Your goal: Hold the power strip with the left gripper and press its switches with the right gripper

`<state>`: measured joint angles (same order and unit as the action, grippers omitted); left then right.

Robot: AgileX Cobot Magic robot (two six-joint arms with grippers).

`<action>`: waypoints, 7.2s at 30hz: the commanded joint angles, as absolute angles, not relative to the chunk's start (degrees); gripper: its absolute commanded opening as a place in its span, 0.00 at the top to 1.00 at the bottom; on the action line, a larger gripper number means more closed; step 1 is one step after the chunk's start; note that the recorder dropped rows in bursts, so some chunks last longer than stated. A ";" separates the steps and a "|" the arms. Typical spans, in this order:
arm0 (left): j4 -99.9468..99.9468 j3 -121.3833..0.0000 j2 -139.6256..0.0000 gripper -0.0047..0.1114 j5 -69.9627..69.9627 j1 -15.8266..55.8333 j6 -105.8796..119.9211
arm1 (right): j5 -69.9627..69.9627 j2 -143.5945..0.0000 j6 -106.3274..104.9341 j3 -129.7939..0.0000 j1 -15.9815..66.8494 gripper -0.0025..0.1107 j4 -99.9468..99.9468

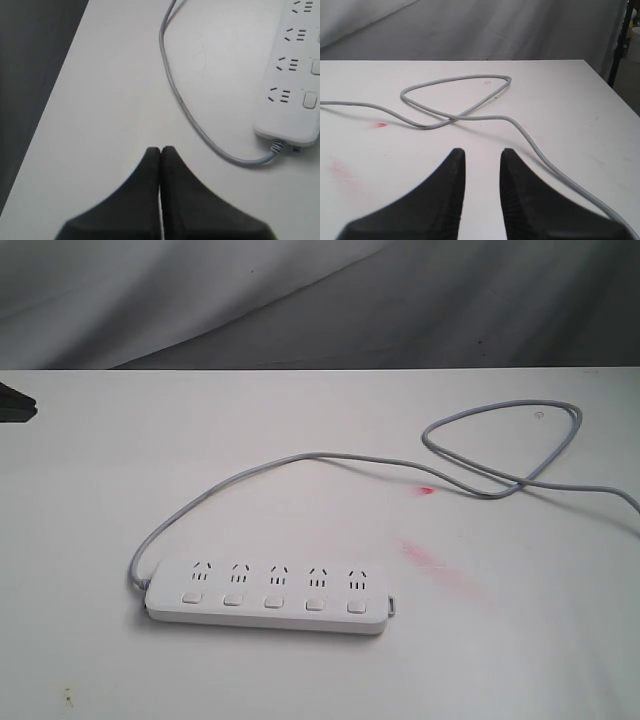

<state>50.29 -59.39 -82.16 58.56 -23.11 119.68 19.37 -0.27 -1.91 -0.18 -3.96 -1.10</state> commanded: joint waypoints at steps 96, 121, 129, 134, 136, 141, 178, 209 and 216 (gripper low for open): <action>42.61 -66.35 -119.94 0.09 62.91 -4.65 119.97 | 19.15 0.00 -2.52 0.00 -4.03 0.77 -0.63; 42.61 -66.25 -120.30 0.49 62.76 -4.65 119.97 | 19.15 0.00 -2.52 0.00 -4.03 0.77 -0.63; 42.61 -66.25 -120.30 0.49 62.86 -4.65 119.97 | 19.15 0.00 -2.52 0.00 -4.03 0.77 -0.63; 42.75 -66.25 -120.30 0.49 62.86 -4.65 119.97 | 18.98 0.00 -2.96 0.00 -4.03 0.77 0.00; 42.75 -66.25 -120.30 0.49 62.86 -4.65 119.97 | 17.30 0.00 -3.57 0.00 -4.03 0.77 2.24; 42.75 -66.25 -120.30 0.49 62.86 -4.65 119.97 | 2.34 0.00 -1.56 0.00 -4.03 0.77 -4.98; 42.75 -66.25 -120.30 0.49 62.97 -4.65 119.97 | 6.17 -34.15 -8.41 -38.63 -4.03 0.74 -19.38; 42.75 -66.25 -120.30 0.49 62.97 -4.65 119.97 | 52.51 -80.85 -76.22 -65.82 -3.15 0.96 -58.12; 42.75 -66.25 -120.30 0.49 62.97 -4.65 119.97 | 51.68 -83.34 -76.22 -65.82 5.34 0.46 -50.21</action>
<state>42.22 -66.22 -120.39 62.72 -5.00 119.69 52.90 -82.18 -75.60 -65.60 1.94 -53.19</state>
